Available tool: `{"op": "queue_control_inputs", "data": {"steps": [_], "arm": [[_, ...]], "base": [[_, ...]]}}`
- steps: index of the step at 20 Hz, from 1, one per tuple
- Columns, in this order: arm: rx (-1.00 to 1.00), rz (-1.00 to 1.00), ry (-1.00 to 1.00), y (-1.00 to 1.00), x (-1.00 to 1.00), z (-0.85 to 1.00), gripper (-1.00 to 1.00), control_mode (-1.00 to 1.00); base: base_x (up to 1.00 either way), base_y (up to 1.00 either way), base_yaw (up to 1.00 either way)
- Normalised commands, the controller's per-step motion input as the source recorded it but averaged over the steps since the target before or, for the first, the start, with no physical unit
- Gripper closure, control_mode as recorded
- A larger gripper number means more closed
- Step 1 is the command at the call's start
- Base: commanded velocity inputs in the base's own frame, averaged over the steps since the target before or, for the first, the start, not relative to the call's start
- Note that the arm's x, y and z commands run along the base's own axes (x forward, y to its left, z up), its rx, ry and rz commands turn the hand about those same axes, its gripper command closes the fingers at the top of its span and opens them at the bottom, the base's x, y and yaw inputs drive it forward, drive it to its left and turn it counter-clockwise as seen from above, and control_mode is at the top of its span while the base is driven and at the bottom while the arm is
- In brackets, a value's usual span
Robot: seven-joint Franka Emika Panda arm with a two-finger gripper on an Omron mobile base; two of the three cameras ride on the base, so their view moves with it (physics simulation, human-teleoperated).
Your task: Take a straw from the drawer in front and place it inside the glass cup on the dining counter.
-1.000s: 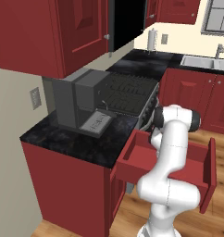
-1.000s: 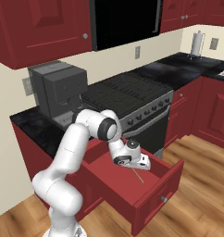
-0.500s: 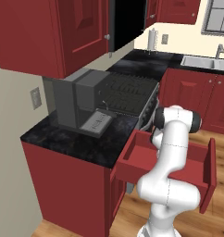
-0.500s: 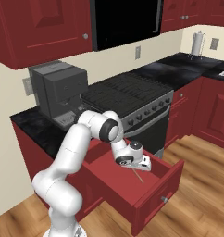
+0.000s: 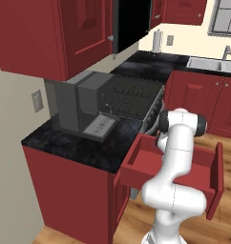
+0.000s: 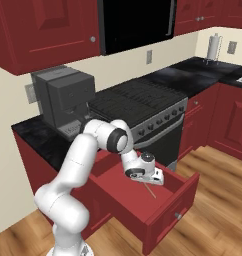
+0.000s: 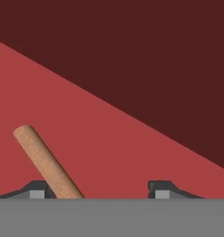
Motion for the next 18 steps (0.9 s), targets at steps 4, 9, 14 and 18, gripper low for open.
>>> {"op": "queue_control_inputs", "data": {"steps": [4,9,14,18], "arm": [[0.00,0.00,0.00,0.00,-0.50,-0.22,1.00,-1.00],[-0.01,0.00,-0.04,0.00,-0.77,-0.01,1.00,-1.00],[-0.01,0.00,-0.09,0.00,-0.92,0.26,1.00,-1.00],[-0.01,0.00,-0.08,0.00,-0.65,0.99,1.00,-1.00]], "base": [[0.00,0.00,0.00],[0.00,0.00,0.00],[0.00,0.00,0.00],[0.00,0.00,0.00]]}}
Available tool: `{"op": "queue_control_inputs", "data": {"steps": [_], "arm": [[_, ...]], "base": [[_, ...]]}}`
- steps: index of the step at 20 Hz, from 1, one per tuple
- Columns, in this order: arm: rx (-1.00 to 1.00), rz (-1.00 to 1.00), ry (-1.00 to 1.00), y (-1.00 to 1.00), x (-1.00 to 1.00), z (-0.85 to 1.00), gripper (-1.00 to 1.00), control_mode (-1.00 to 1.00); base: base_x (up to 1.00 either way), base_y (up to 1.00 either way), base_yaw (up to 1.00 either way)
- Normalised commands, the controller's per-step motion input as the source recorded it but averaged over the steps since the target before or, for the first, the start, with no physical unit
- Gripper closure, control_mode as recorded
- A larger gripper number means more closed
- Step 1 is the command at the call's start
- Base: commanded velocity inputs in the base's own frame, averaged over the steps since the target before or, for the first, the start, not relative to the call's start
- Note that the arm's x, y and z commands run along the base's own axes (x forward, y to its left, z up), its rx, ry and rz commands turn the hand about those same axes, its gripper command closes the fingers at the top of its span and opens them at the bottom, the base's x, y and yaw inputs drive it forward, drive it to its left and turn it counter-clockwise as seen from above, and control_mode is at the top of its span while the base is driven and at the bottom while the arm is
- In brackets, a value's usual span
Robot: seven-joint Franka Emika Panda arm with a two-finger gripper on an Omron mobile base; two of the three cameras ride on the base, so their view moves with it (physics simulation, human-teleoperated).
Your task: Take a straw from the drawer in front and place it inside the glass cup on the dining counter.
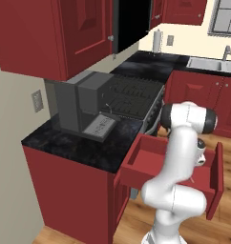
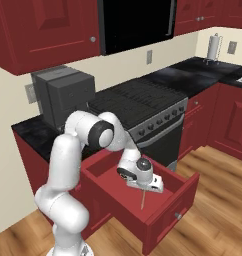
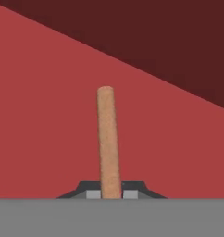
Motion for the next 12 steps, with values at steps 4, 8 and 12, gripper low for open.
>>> {"op": "queue_control_inputs", "data": {"steps": [4,8,12], "arm": [[0.00,0.04,0.00,0.00,-0.33,1.00,1.00,-1.00],[0.00,0.08,0.00,0.00,-0.06,1.00,1.00,-1.00],[0.00,0.08,0.00,0.00,0.16,1.00,1.00,-1.00]], "base": [[0.00,0.00,0.00],[0.00,0.00,0.00],[0.00,0.00,0.00]]}}
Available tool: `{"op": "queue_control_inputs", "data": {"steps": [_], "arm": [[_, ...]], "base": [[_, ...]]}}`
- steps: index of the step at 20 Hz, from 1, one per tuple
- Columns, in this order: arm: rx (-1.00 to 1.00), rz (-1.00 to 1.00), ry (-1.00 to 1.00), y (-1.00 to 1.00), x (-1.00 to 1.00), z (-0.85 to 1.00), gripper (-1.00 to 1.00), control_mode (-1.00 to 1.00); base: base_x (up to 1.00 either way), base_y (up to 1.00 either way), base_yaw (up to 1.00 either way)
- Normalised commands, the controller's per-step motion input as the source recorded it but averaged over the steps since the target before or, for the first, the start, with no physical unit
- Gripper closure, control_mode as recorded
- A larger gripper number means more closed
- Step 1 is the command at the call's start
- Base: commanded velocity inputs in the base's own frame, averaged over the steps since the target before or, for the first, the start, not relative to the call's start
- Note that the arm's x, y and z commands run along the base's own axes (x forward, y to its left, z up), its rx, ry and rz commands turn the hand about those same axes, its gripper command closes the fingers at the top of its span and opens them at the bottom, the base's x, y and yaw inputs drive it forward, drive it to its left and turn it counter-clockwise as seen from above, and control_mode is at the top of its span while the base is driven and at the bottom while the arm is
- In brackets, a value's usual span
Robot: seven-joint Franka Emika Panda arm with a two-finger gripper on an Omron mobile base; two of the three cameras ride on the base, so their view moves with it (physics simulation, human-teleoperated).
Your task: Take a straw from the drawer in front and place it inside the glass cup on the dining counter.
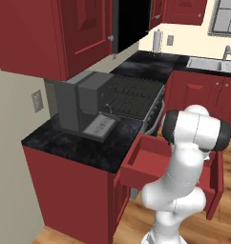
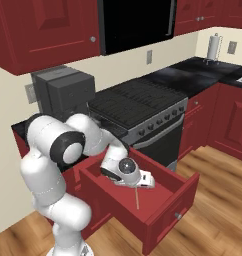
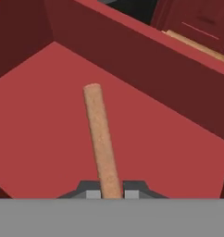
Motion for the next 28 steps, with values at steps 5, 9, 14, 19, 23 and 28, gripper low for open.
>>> {"op": "queue_control_inputs", "data": {"steps": [5,9,14,19,23,28], "arm": [[0.00,0.07,0.01,0.00,0.48,1.00,1.00,-1.00],[0.00,0.07,0.01,0.00,0.49,1.00,1.00,-1.00],[0.00,0.06,0.00,-0.04,0.33,1.00,1.00,-1.00],[0.00,0.05,0.02,-0.21,0.04,1.00,1.00,-1.00],[0.02,0.05,0.09,-0.21,0.02,1.00,1.00,-1.00],[0.06,0.03,0.10,-0.08,0.18,1.00,1.00,-1.00]], "base": [[0.00,0.00,0.00],[0.00,0.00,0.00],[0.00,0.00,0.00],[0.00,0.00,0.00],[0.00,0.00,0.00],[0.00,0.00,0.00]]}}
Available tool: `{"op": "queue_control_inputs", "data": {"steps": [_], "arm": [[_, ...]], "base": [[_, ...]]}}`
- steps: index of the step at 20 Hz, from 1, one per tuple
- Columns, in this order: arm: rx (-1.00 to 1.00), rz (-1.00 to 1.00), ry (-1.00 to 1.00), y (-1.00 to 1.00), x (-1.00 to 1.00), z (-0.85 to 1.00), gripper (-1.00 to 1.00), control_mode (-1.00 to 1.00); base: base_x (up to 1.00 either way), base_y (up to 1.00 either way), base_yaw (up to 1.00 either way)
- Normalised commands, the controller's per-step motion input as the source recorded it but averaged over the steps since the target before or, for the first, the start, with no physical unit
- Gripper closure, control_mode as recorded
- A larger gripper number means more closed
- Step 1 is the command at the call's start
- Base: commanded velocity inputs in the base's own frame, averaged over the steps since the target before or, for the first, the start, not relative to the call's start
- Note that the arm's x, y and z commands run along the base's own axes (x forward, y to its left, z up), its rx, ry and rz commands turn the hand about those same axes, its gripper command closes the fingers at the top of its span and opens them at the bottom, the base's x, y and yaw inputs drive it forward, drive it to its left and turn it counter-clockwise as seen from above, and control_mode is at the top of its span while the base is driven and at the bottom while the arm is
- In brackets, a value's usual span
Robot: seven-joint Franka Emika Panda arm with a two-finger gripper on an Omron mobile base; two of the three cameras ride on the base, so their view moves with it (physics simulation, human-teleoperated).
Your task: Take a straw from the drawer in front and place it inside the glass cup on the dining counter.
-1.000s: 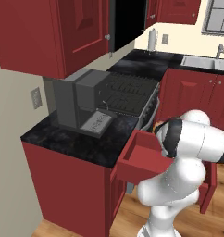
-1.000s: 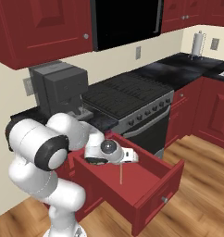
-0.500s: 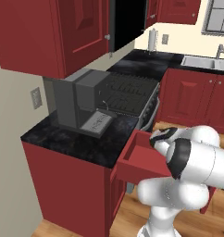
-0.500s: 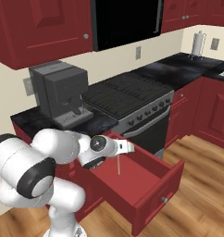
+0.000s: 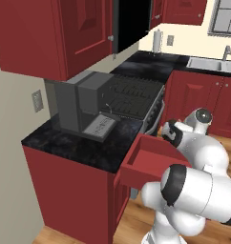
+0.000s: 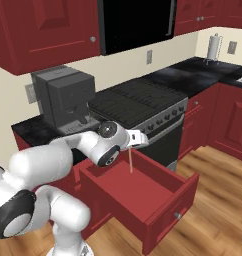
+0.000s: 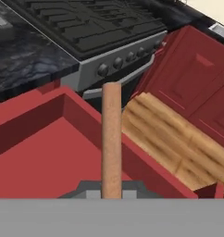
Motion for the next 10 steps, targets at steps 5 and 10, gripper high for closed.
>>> {"op": "queue_control_inputs", "data": {"steps": [5,10], "arm": [[0.09,0.00,0.10,0.00,0.27,1.00,1.00,-1.00],[0.07,-0.02,0.05,0.00,-0.10,1.00,1.00,-1.00]], "base": [[0.00,0.00,0.00],[0.00,0.00,0.00]]}}
